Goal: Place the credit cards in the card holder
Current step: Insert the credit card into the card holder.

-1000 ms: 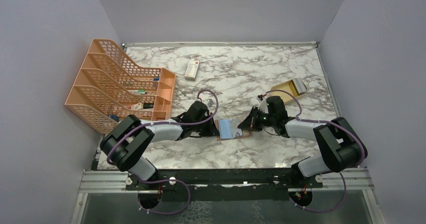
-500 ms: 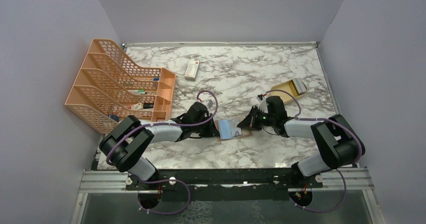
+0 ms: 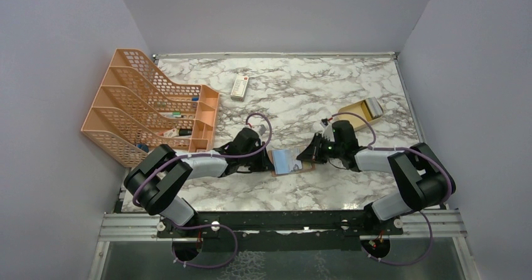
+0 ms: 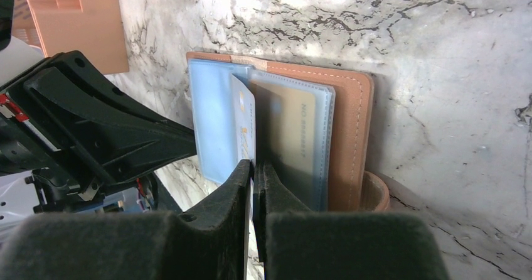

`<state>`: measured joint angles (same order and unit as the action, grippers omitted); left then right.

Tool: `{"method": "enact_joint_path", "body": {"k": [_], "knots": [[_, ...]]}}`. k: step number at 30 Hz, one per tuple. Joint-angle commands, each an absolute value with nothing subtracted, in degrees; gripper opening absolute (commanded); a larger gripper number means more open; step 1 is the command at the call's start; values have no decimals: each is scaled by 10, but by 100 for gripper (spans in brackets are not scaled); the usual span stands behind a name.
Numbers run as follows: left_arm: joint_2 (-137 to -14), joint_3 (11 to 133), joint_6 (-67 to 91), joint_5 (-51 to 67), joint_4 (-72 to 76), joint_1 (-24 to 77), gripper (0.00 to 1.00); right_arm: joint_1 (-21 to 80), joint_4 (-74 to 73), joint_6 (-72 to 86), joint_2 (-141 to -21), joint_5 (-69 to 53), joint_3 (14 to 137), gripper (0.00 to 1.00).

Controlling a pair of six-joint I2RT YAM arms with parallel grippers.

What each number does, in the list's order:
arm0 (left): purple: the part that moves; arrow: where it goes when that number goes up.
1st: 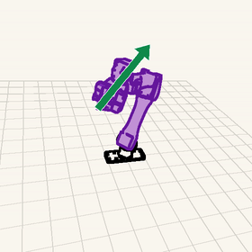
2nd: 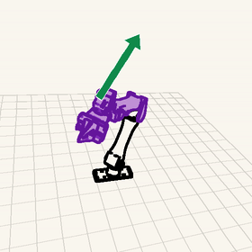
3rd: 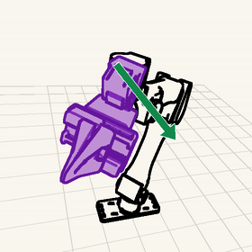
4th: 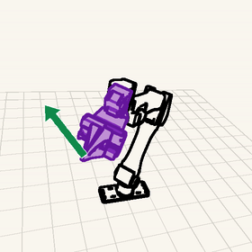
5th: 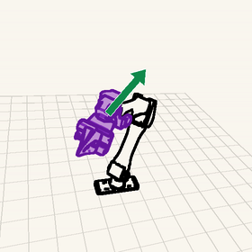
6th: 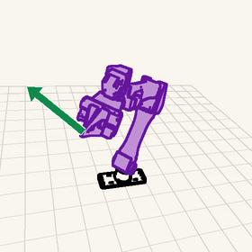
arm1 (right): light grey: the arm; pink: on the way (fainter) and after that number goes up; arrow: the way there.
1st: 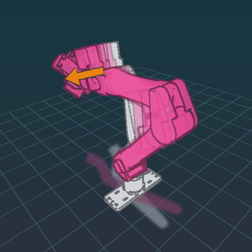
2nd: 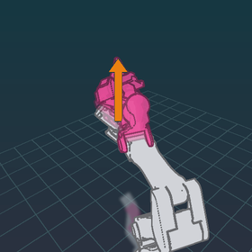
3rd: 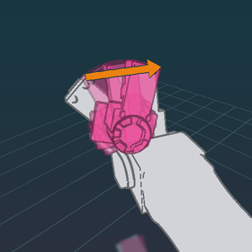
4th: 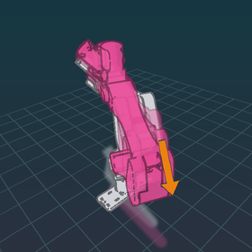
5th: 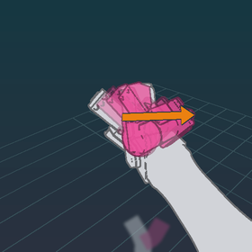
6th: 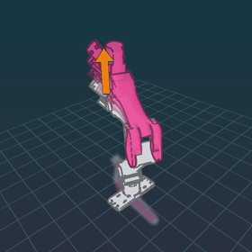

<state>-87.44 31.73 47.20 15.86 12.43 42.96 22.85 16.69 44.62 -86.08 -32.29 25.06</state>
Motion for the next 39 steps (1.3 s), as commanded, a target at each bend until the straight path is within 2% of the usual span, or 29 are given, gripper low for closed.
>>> {"method": "enact_joint_path", "body": {"k": [1, 21, 34, 39], "knots": [[-883, 305, 474, 170, 93, 443, 0, 228, 152, 427, -854, -309, 244, 5], [-893, 310, 477, 166, 96, 450, 0, 239, 165, 424, -881, -332, 245, 5], [-889, 309, 477, 166, 97, 452, 0, 240, 7, 359, -794, -225, 302, 40], [-888, 308, 477, 165, 98, 453, 0, 240, 12, 353, -797, -235, 305, 46]]}}
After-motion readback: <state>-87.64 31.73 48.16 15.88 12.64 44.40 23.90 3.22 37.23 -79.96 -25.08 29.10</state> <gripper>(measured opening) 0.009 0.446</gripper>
